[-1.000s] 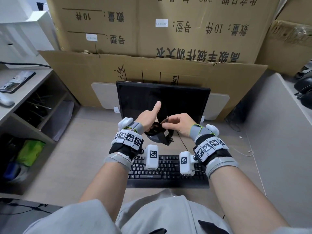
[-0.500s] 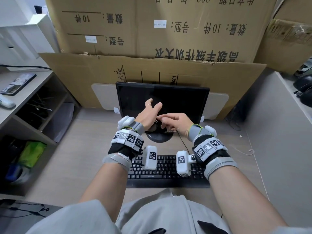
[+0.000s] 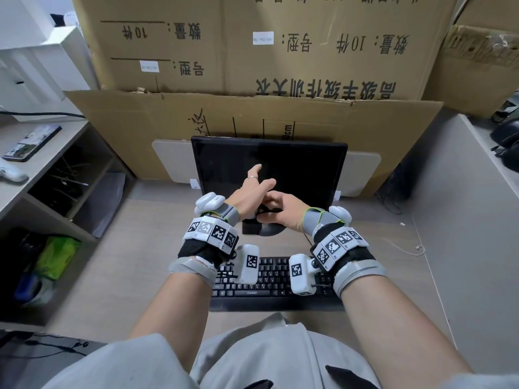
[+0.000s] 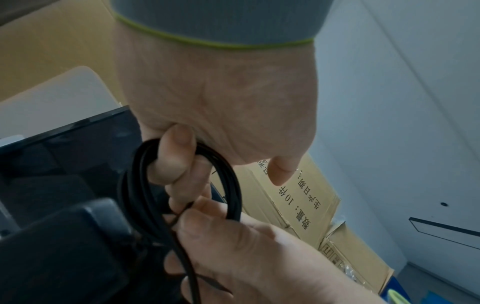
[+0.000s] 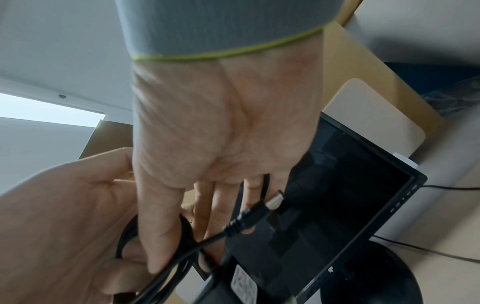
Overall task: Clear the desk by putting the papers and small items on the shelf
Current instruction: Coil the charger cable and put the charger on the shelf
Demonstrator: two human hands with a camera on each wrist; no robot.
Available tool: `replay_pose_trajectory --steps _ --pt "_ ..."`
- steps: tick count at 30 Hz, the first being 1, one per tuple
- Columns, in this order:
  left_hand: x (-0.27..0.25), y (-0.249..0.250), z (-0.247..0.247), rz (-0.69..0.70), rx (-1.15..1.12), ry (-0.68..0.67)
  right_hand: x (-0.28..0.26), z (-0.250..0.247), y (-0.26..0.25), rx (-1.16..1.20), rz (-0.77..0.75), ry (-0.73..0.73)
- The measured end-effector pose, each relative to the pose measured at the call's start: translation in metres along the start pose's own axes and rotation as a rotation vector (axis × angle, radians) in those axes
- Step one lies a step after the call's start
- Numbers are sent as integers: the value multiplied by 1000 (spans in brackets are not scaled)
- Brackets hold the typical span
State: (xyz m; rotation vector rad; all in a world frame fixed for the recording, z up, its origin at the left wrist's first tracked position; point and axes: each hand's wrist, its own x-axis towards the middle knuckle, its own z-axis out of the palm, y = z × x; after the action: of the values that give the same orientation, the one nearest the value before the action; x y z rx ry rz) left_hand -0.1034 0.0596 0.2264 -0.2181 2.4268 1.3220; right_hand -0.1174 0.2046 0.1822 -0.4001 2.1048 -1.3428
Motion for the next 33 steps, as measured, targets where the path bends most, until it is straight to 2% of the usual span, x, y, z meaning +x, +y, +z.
replay_pose_trajectory --steps 4,10,17,22,25,27,33 --pt "0 -4 2 9 57 -2 -3 -2 -2 -79 -3 -16" --pt "4 -2 5 89 238 88 -4 -5 -2 -106 -23 38" --pt "11 -12 -4 208 -192 108 -7 -10 0 171 -33 147" --pt "13 -22 -5 243 -574 56 -10 -19 -8 401 -46 323" --pt "12 -32 2 241 -597 -6 -11 -23 -11 491 -77 421" --pt "13 -39 5 250 -570 3 -11 -25 -12 539 -87 486" --pt "15 -35 9 258 -531 170 -13 -26 -12 584 -107 548"
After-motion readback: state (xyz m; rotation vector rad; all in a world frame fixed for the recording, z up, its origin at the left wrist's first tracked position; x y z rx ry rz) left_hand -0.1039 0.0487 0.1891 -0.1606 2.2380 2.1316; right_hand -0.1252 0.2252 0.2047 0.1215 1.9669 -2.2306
